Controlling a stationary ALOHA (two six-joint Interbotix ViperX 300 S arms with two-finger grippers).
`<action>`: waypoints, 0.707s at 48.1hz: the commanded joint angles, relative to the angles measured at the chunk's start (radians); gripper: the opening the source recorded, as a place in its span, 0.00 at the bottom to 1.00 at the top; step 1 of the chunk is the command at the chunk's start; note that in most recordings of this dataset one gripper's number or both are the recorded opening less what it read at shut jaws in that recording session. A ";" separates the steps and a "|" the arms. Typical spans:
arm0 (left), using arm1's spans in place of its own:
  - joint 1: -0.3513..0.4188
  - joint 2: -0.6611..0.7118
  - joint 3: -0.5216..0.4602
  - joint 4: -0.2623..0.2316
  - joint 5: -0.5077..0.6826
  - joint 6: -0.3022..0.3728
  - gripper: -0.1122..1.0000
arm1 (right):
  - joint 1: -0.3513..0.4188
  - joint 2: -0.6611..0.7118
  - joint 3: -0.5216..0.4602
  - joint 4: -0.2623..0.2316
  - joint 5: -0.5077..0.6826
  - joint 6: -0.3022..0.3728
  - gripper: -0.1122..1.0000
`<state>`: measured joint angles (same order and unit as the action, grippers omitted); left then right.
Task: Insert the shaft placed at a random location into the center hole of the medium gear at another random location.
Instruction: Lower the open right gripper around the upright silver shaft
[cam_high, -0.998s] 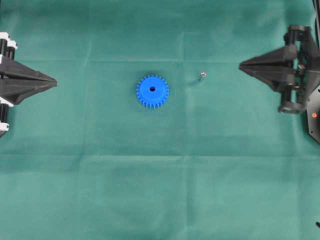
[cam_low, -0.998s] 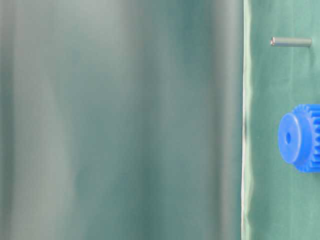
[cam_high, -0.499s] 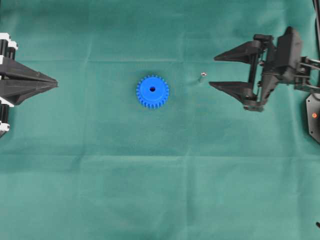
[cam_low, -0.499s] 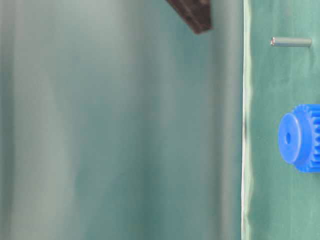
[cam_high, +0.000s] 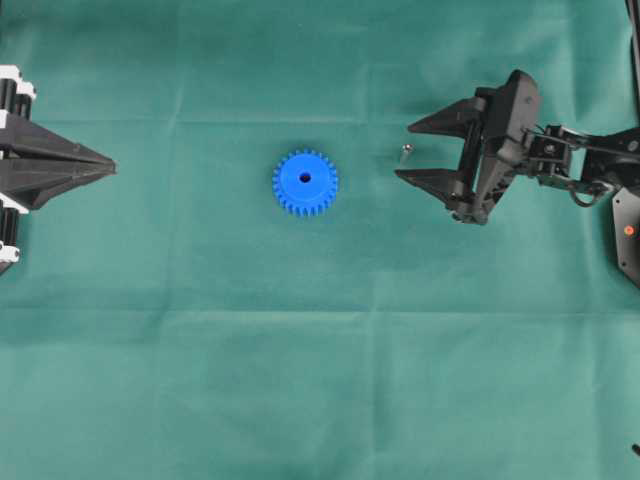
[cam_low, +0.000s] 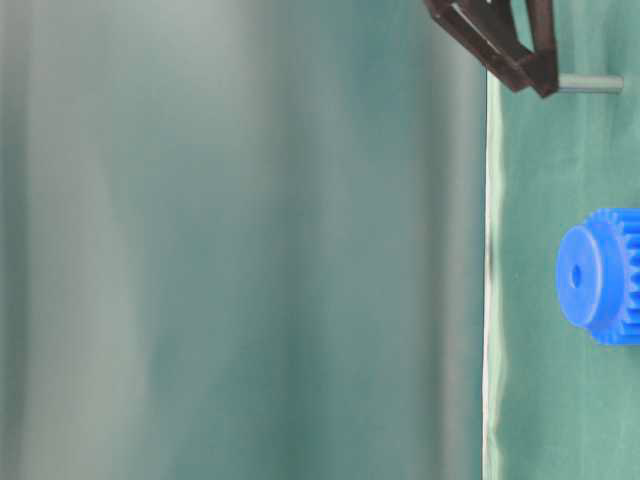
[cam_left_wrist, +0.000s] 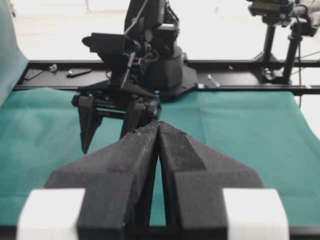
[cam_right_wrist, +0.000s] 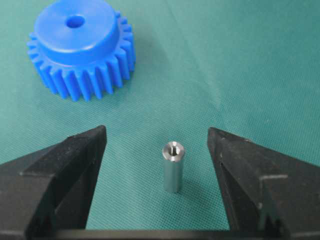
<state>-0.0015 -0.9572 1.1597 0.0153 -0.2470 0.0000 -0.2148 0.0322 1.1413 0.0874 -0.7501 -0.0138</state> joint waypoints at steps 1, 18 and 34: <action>-0.002 0.008 -0.015 0.002 -0.005 -0.003 0.10 | -0.005 0.008 -0.020 0.005 -0.017 -0.005 0.85; -0.002 0.008 -0.014 0.002 -0.002 -0.003 0.10 | -0.017 0.028 -0.020 0.009 -0.015 -0.006 0.77; -0.002 0.008 -0.014 0.002 -0.002 -0.003 0.10 | -0.017 0.032 -0.028 0.006 0.005 -0.006 0.28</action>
<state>-0.0015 -0.9572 1.1597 0.0138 -0.2424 -0.0015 -0.2270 0.0721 1.1290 0.0936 -0.7486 -0.0153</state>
